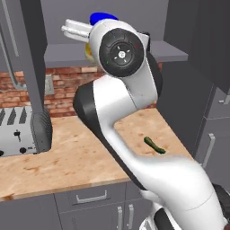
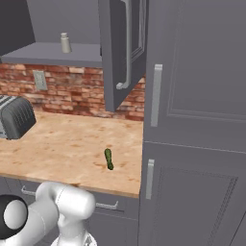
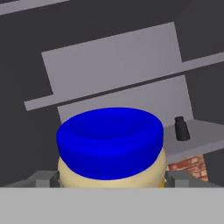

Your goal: There are various items on the counter. Only move the condiments/shakers into the cabinet.

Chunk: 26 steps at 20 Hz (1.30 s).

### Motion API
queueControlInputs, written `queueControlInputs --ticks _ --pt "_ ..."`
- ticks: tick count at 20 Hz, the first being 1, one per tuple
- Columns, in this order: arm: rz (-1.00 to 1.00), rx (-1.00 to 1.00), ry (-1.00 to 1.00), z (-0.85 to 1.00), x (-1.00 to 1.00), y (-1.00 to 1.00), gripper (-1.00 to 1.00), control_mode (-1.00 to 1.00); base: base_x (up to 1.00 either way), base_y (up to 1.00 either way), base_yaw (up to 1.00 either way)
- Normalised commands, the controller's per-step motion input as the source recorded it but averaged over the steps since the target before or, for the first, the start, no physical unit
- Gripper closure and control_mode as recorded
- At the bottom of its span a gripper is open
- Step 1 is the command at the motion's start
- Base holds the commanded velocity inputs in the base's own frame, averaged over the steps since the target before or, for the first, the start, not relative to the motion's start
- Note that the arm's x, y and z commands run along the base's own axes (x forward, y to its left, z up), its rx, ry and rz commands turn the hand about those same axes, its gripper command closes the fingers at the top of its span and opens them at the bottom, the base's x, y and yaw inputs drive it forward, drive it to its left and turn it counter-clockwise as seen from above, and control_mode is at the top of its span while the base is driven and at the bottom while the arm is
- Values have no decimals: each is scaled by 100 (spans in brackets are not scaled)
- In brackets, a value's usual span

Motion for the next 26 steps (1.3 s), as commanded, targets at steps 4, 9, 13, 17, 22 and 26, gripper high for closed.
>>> queueControlInputs --ticks 4,9,13,17,22,26 --pt "-2 0 7 13 84 0 100 -100 0 0 0" --pt "-1 -1 1 0 63 5 100 -100 0 0 0" --pt "2 -8 2 -1 36 18 100 -100 0 0 0" --pt "10 -7 10 -6 48 6 100 -100 0 0 0" --pt "7 -12 11 -12 53 9 100 -100 0 0 0" --pt "0 -11 1 -19 41 18 100 -100 0 0 0"
